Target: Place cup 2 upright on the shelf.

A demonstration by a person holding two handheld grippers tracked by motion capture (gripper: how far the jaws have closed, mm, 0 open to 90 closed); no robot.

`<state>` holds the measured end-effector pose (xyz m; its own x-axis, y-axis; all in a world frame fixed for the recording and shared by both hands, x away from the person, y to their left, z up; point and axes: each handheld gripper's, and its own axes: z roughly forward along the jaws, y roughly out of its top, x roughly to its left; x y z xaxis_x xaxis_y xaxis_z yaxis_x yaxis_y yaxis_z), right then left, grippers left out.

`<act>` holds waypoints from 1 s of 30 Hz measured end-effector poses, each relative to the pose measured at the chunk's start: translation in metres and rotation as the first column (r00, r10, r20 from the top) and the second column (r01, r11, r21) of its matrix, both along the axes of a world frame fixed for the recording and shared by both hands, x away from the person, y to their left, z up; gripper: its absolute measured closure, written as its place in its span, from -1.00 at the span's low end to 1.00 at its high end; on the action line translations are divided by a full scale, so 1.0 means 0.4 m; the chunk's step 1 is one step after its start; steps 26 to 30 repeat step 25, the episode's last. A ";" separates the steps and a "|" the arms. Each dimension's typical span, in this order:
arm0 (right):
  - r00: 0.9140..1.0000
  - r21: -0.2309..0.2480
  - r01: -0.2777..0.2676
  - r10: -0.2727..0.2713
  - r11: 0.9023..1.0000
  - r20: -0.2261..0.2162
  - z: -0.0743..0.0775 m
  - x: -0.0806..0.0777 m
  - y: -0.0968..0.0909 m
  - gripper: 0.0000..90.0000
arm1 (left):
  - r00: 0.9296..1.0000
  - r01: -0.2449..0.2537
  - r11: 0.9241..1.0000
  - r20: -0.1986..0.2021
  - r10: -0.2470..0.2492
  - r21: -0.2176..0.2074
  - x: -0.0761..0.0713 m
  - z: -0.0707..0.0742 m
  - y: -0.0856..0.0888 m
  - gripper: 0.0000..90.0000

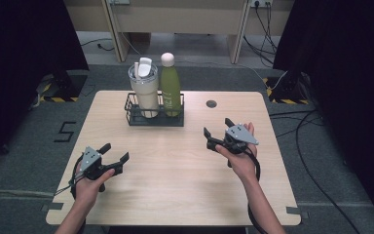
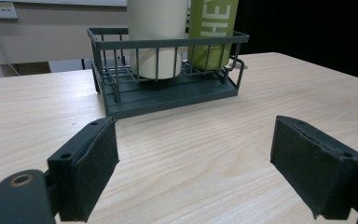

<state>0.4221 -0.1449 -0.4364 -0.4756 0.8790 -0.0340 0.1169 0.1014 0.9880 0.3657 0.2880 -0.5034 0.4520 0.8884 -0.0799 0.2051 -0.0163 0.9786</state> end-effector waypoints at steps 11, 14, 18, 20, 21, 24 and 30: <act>1.000 -0.005 0.020 -0.020 1.000 -0.016 -0.030 -0.038 -0.032 -0.69 | 1.000 0.000 1.000 -0.003 0.000 0.005 0.000 -0.002 -0.001 -0.68; 0.999 -0.002 0.027 -0.028 1.000 -0.018 -0.032 -0.043 -0.037 -0.69 | 1.000 0.001 1.000 -0.003 -0.001 0.006 0.000 -0.002 -0.002 -0.68; 0.999 -0.004 0.028 -0.028 1.000 -0.019 -0.035 -0.045 -0.038 -0.69 | 1.000 0.001 1.000 -0.001 -0.001 0.006 0.000 -0.001 -0.002 -0.68; 0.999 -0.004 0.026 -0.026 1.000 -0.021 -0.036 -0.046 -0.037 -0.69 | 1.000 0.001 1.000 0.000 -0.001 0.005 0.000 -0.001 -0.002 -0.68; 0.999 -0.002 0.024 -0.024 1.000 -0.025 -0.036 -0.047 -0.036 -0.68 | 1.000 0.001 1.000 0.000 -0.001 0.004 0.000 -0.001 -0.002 -0.68; 0.999 -0.004 0.023 -0.023 1.000 -0.032 -0.038 -0.046 -0.035 -0.69 | 1.000 0.002 1.000 0.001 -0.002 0.003 0.001 -0.001 -0.002 -0.68; 0.999 -0.005 0.024 -0.024 1.000 -0.035 -0.038 -0.046 -0.035 -0.69 | 1.000 0.002 1.000 0.002 -0.002 0.003 0.001 -0.001 -0.002 -0.69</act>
